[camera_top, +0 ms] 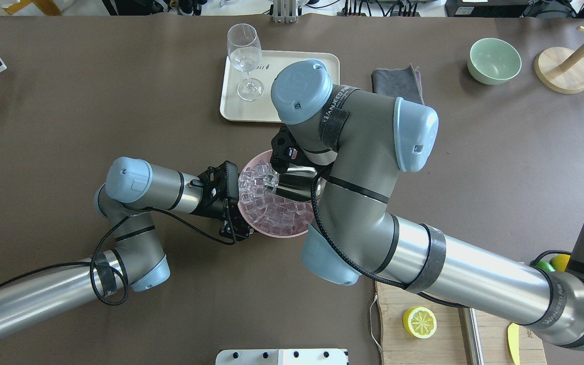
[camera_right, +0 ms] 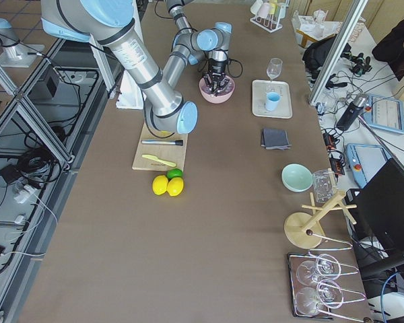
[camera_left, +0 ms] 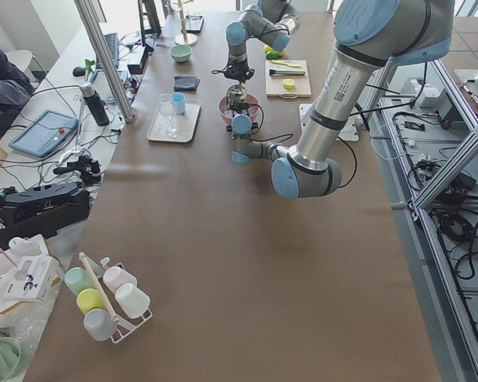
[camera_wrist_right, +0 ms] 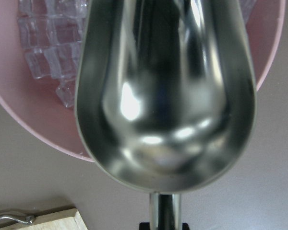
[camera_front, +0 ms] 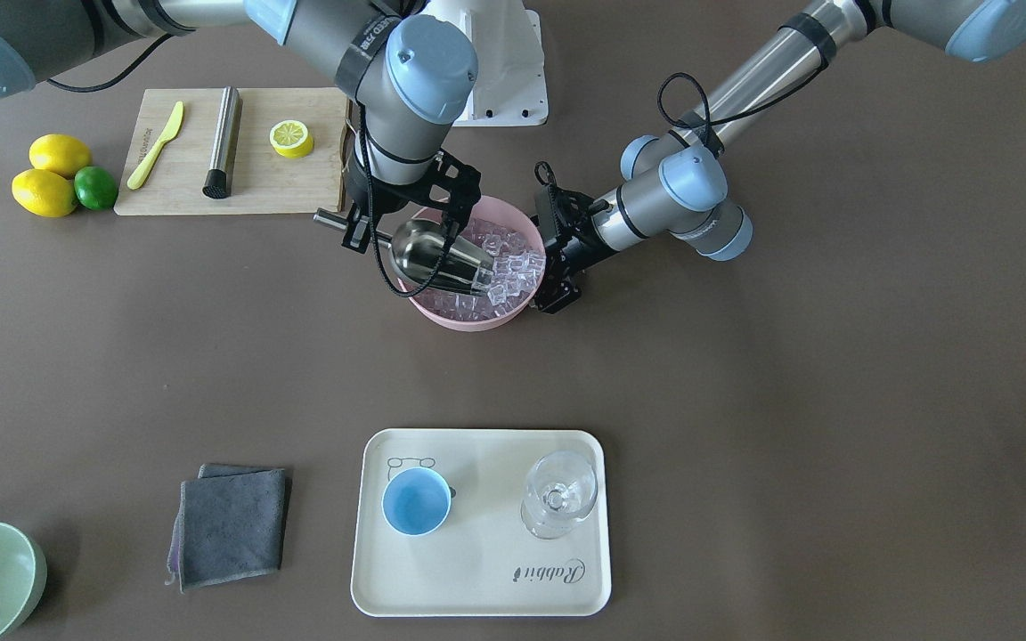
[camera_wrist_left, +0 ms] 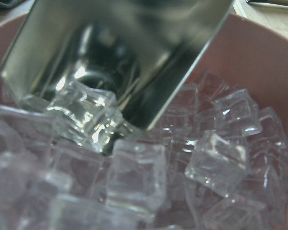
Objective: Put ice in cup with scoop
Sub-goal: 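Push the scoop through the ice cubes with the right gripper, left gripper holding the bowl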
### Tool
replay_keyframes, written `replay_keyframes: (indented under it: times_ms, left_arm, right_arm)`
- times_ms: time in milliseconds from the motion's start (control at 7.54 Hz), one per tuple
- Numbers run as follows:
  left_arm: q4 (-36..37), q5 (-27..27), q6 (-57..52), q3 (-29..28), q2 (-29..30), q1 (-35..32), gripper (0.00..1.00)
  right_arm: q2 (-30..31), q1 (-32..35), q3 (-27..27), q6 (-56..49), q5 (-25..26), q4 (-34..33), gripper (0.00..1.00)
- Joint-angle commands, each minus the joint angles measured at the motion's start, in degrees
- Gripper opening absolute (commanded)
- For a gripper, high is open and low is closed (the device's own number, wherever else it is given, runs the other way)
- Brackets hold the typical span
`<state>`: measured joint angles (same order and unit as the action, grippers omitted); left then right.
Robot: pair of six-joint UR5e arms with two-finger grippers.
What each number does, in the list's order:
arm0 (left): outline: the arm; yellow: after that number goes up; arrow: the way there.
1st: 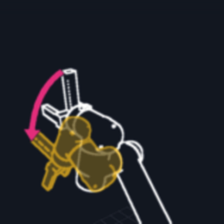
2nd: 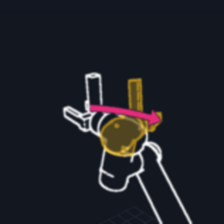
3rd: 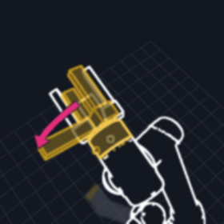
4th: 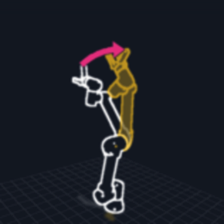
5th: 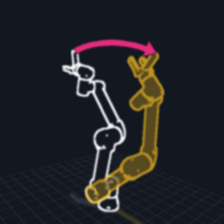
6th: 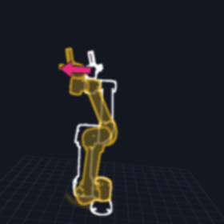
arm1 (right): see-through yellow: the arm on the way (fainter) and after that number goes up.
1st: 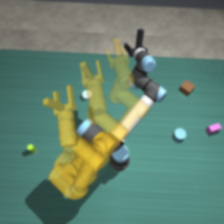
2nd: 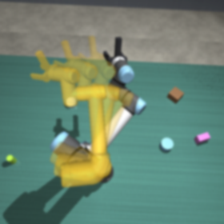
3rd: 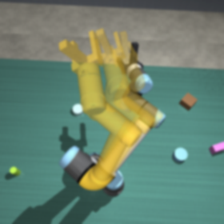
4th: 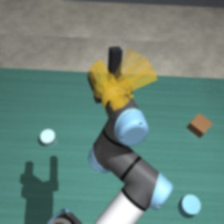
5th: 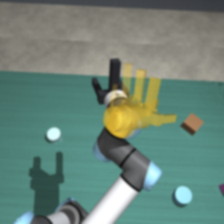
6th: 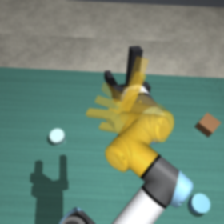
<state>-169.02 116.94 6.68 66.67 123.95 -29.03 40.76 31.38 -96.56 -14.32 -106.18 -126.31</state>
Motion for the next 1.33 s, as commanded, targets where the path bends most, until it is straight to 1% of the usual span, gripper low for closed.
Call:
replay_keyframes:
  times_ms: [0,265,531,663,1194]
  left_arm:
    - [0.2,0.0,0.0,-0.1,0.0,0.0,0.98]
    - [0.2,0.0,0.0,-0.1,0.0,0.2,0.98]
    - [0.1,0.1,0.0,-0.1,0.0,0.2,0.98]
    - [0.2,0.1,0.0,0.0,0.0,0.2,0.98]
    - [0.2,0.1,0.0,0.0,0.0,0.2,0.98]
  right_arm:
    - [1.6,0.0,-1.9,3.2,-0.3,2.1,0.0]
    - [2.1,0.0,-2.1,4.3,-0.3,3.1,0.0]
    - [3.0,0.0,-2.1,6.7,-0.3,6.2,0.0]
    - [3.2,0.1,-2.7,6.8,-0.3,6.3,0.0]
    - [6.5,0.1,-7.4,7.5,-0.3,6.5,0.0]
